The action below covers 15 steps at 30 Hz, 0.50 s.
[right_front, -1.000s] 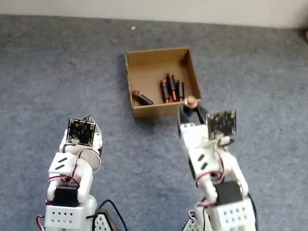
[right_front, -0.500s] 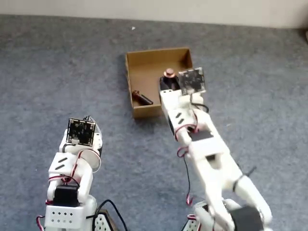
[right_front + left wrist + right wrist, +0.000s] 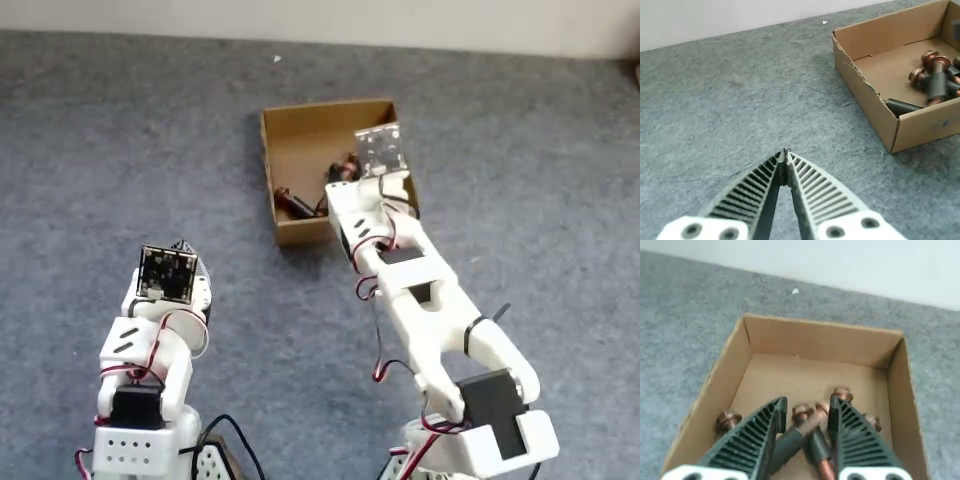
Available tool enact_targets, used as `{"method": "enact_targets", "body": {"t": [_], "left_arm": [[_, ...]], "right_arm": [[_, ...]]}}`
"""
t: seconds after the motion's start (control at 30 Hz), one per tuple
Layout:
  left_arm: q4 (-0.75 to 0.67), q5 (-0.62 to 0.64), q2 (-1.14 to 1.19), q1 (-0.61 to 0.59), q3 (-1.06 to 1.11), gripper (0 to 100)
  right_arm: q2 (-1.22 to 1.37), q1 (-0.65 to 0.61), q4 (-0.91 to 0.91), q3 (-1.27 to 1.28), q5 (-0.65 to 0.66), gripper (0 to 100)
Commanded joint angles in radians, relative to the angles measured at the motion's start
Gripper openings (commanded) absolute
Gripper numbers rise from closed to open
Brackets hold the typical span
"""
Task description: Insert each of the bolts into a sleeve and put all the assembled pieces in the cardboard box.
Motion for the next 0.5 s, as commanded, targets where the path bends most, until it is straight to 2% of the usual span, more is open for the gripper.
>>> {"method": "enact_targets", "body": {"t": [0.0, 0.17, 0.3, 0.47], "left_arm": [[-0.026, -0.012, -0.007, -0.025, 0.022, 1], [-0.026, -0.012, -0.008, -0.054, 0.022, 1], [-0.028, -0.012, -0.008, -0.054, 0.022, 1], [-0.028, -0.012, -0.008, -0.054, 0.022, 1]], "right_arm": [[-0.054, -0.004, 0.042, -0.044, 0.008, 8.4], [-0.222, 0.005, 0.22, -0.021, 0.008, 1.2], [-0.366, 0.031, 0.344, 0.033, 0.005, 0.9], [-0.532, 0.056, 0.403, 0.166, 0.002, 0.9]]}}
